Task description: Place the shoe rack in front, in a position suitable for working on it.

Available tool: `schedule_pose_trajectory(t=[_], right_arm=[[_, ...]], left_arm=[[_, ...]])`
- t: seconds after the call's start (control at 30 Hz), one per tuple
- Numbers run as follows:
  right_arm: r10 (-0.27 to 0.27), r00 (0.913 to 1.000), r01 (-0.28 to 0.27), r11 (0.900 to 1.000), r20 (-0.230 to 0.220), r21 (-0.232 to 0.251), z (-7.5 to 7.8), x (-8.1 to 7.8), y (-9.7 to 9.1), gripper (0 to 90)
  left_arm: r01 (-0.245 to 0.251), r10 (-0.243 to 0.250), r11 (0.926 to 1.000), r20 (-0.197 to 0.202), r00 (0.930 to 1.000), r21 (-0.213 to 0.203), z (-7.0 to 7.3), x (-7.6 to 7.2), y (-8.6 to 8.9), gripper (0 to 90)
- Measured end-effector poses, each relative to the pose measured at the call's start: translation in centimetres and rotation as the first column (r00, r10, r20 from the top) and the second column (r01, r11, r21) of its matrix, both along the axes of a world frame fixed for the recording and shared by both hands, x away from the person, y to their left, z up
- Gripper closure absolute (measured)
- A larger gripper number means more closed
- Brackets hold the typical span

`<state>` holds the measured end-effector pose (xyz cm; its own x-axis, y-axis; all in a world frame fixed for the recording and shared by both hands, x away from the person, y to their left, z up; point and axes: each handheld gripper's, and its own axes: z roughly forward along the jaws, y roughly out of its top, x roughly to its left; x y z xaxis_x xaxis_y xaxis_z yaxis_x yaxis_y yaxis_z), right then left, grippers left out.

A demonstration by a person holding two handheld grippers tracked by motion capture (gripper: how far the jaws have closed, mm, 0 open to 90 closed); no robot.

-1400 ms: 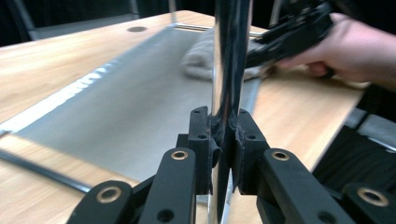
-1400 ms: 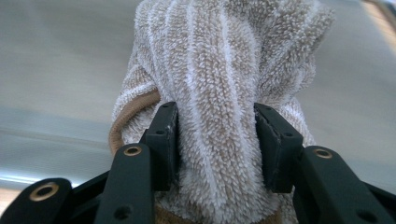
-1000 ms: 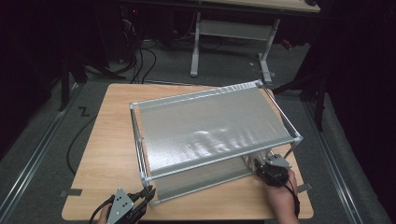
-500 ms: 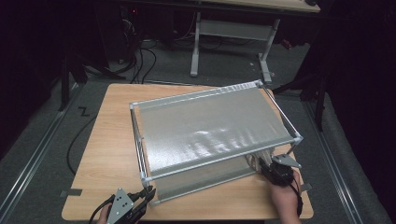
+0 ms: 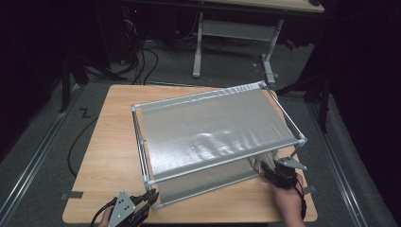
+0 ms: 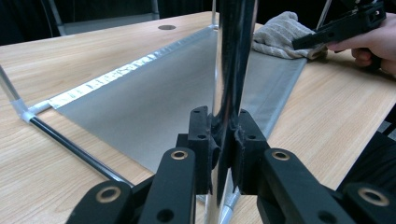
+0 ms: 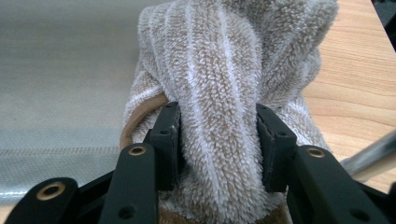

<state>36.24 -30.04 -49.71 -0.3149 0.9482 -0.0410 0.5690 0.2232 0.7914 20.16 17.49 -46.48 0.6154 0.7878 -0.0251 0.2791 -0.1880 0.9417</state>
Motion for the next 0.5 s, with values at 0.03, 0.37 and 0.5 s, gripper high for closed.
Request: schedule_pose_trajectory(t=[0.03, 0.37, 0.5], right_arm=[[-0.001, 1.0000, 0.001, 1.0000, -0.001, -0.001, 0.0, 0.0, 0.0, 58.0], [0.107, 0.9943, -0.107, 0.9940, -0.009, -0.025, -0.1, -0.5, 2.6, 57.2], [0.182, 0.9832, -0.182, 0.9825, -0.018, -0.037, -0.2, -1.4, 5.3, 56.8]], left_arm=[[0.004, -0.004, 1.0000, 0.004, 1.0000, 0.000, 0.0, 0.0, -0.1, 80.1], [0.071, -0.071, 0.9974, 0.010, 0.9974, 0.006, 0.0, -0.5, -1.9, 80.1], [0.075, -0.075, 0.9969, 0.012, 0.9971, 0.025, 0.1, -0.7, -2.6, 79.8]])
